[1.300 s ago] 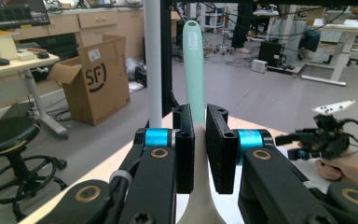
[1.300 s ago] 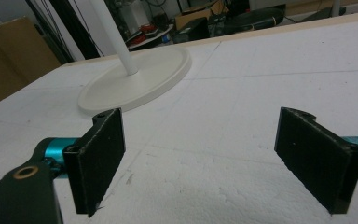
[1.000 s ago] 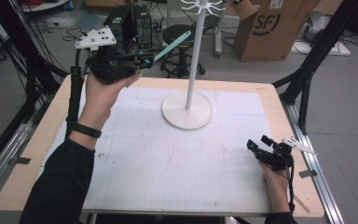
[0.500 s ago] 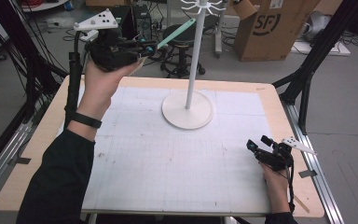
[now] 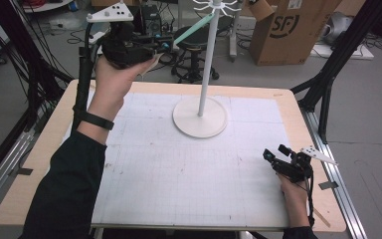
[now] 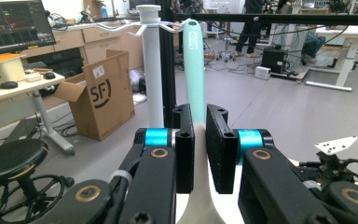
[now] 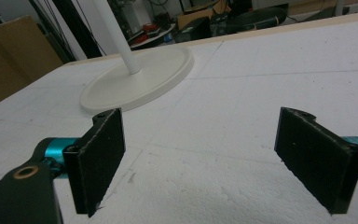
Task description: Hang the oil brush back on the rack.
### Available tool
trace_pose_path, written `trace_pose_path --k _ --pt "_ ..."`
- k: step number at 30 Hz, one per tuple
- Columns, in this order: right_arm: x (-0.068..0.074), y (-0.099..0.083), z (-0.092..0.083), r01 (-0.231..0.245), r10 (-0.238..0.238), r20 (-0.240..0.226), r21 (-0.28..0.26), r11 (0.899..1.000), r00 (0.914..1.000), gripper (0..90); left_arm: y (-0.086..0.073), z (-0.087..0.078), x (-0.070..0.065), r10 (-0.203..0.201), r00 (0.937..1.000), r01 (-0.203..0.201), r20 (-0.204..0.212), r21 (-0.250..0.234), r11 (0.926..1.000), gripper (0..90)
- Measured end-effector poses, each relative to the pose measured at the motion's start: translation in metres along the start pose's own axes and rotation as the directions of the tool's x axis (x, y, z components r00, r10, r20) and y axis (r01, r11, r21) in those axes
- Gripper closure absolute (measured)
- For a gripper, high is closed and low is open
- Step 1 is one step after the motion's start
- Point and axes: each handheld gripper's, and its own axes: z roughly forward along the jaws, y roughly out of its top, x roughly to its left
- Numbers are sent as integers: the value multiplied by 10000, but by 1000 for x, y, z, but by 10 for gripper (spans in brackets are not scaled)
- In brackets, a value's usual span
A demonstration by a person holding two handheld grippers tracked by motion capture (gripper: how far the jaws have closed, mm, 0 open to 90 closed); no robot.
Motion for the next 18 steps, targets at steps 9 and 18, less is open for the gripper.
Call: trace_pose_path --k 9,18 --pt "0 0 0 -3 3 -9 5 10000 10000 153 0 0 2 62 9999 -64 -149 -84 9999 822" --pt "0 0 0 55 -55 -26 -12 10000 10000 153 -2 4 4 124 9995 -123 -303 36 9999 822"
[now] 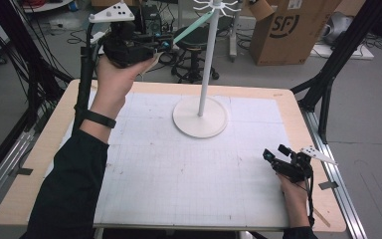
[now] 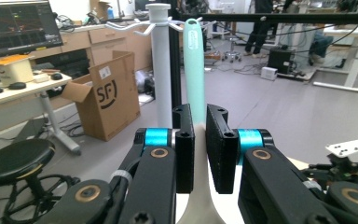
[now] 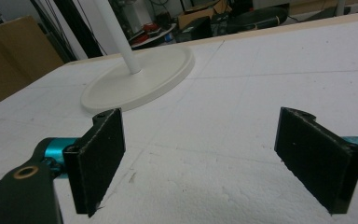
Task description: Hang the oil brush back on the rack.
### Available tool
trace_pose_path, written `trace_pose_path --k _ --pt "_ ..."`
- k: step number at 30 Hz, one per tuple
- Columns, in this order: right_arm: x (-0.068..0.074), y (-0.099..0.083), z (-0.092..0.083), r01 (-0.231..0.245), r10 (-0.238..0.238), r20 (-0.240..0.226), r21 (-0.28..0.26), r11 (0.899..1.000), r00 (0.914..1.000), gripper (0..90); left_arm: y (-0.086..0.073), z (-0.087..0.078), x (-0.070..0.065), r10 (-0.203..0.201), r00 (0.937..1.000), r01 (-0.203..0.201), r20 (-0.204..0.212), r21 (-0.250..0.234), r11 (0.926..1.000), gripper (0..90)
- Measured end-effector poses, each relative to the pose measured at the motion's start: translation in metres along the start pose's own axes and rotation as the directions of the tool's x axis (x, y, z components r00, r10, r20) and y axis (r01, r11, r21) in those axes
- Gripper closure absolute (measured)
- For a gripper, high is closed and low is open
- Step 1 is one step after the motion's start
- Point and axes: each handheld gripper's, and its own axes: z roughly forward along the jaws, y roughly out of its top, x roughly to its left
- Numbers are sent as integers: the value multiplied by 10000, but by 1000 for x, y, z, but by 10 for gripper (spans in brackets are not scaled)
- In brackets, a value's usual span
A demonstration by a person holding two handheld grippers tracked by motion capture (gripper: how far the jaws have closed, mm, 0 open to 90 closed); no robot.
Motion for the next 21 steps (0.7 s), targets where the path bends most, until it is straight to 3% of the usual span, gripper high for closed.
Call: trace_pose_path --k 19,20,21 --pt "0 0 0 0 0 -9 1 10000 10000 153 -10 19 2 45 9996 -26 -291 665 9978 816" --pt "0 0 0 -1 1 -5 3 10000 10000 153 -11 20 2 74 9993 -47 -373 735 9973 806" --pt "0 0 0 -23 23 -12 25 10000 10000 153 -12 21 3 -64 9986 106 -526 798 9968 734"
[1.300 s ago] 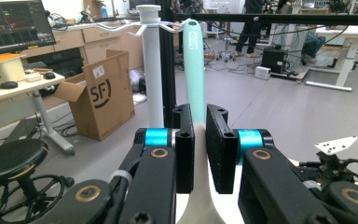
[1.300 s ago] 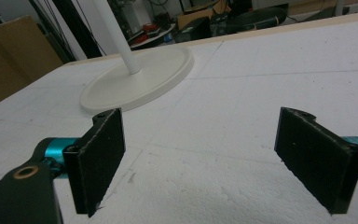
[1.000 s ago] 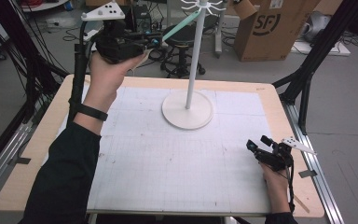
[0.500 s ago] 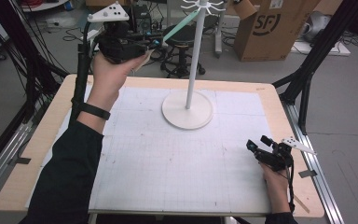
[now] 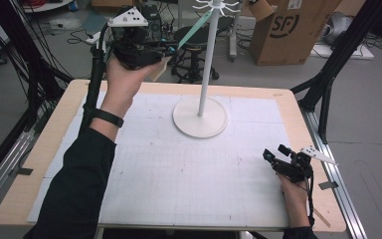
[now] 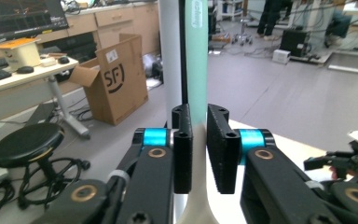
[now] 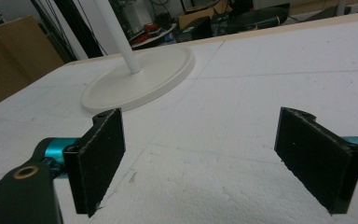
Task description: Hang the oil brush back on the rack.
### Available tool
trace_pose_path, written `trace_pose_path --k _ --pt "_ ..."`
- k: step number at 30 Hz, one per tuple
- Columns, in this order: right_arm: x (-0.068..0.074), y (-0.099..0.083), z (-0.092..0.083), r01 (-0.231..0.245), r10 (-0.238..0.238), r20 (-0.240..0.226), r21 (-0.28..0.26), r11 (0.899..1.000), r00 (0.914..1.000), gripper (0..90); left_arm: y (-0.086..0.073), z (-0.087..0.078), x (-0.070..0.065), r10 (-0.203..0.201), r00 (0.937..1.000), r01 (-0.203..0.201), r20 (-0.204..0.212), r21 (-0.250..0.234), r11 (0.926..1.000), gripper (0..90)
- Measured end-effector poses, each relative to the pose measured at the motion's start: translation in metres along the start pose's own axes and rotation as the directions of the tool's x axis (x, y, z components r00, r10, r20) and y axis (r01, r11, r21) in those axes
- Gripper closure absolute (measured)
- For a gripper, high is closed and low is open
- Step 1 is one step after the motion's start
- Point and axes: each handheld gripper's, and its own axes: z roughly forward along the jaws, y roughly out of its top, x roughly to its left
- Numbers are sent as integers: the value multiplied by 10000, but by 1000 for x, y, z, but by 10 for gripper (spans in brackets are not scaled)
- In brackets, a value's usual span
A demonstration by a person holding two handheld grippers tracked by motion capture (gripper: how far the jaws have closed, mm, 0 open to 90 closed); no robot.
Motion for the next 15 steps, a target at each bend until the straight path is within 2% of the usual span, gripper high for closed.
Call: trace_pose_path --k 1,3,5,6,9,13,15 --pt "0 0 0 -3 3 7 0 10000 10000 153 -1 1 2 -228 9997 229 -33 138 9996 586" --pt "0 0 0 -32 32 6 6 10000 10000 153 -7 -1 4 -392 9992 394 -98 128 9991 563" --pt "0 0 0 14 -14 14 8 10000 10000 153 -19 -6 5 -378 9991 376 -184 -79 9993 447" --pt "0 0 0 30 -30 1 5 10000 10000 153 -27 -9 6 -291 9991 290 -322 -18 9996 406" --pt "0 0 0 93 -93 8 -13 10000 10000 153 -53 -19 11 -527 9981 533 -320 196 9984 325" --pt "1 0 1 115 -115 5 74 9999 9999 153 -103 -39 19 -879 9959 886 -225 333 9955 272" --pt "1 0 1 158 -158 -4 44 9999 9999 153 -128 -48 23 -1192 9929 1192 -7 285 9925 244"
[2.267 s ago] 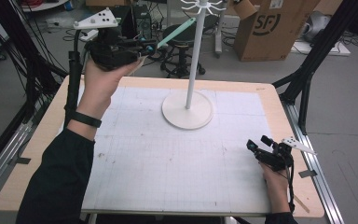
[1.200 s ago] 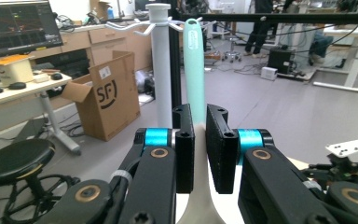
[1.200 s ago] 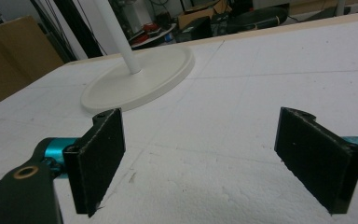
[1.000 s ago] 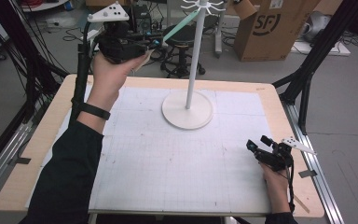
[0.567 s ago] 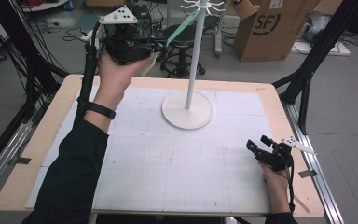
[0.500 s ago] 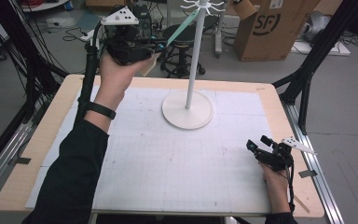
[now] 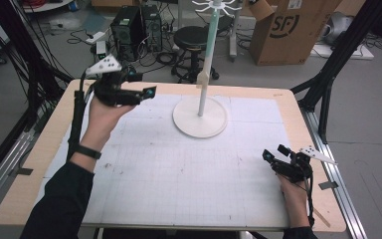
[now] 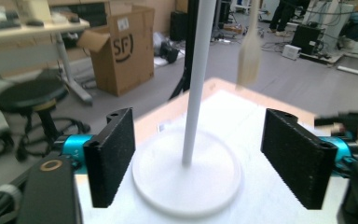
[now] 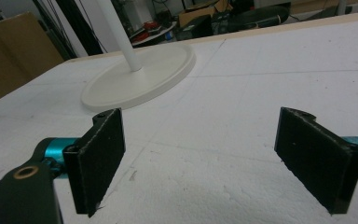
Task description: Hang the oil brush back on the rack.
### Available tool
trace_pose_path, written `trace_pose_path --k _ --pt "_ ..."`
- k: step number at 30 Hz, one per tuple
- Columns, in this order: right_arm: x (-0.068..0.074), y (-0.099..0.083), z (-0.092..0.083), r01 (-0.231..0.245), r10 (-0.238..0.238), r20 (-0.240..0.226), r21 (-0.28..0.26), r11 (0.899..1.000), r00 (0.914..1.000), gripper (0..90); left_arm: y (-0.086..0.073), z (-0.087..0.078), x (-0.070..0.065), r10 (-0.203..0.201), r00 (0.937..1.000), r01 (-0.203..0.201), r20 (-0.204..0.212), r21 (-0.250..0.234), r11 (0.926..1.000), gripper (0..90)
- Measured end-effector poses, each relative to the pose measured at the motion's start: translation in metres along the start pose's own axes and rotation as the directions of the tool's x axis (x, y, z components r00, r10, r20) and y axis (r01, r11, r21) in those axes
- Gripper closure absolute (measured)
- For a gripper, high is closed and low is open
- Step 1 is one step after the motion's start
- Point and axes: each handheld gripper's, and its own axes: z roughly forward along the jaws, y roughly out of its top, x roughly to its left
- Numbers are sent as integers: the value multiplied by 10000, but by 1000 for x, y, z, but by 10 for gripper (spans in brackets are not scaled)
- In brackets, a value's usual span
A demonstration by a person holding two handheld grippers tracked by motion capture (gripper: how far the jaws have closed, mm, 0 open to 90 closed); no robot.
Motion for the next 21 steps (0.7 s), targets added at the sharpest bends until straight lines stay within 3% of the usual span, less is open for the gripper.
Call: trace_pose_path --k 3,10,17,21 --pt "1 0 1 68 -69 44 55 10000 10000 153 -37 -12 10 -417 9984 415 371 80 9991 192" --pt "3 -1 2 339 -341 98 200 9992 9994 153 -103 -36 21 -855 9960 838 258 620 9946 186" --pt "4 -1 2 410 -413 91 257 9988 9991 153 -129 -56 18 -373 9989 405 -293 1177 9922 184" --pt "4 -1 2 482 -485 88 300 9984 9988 153 -140 -65 17 -458 9981 506 -415 1256 9908 184"
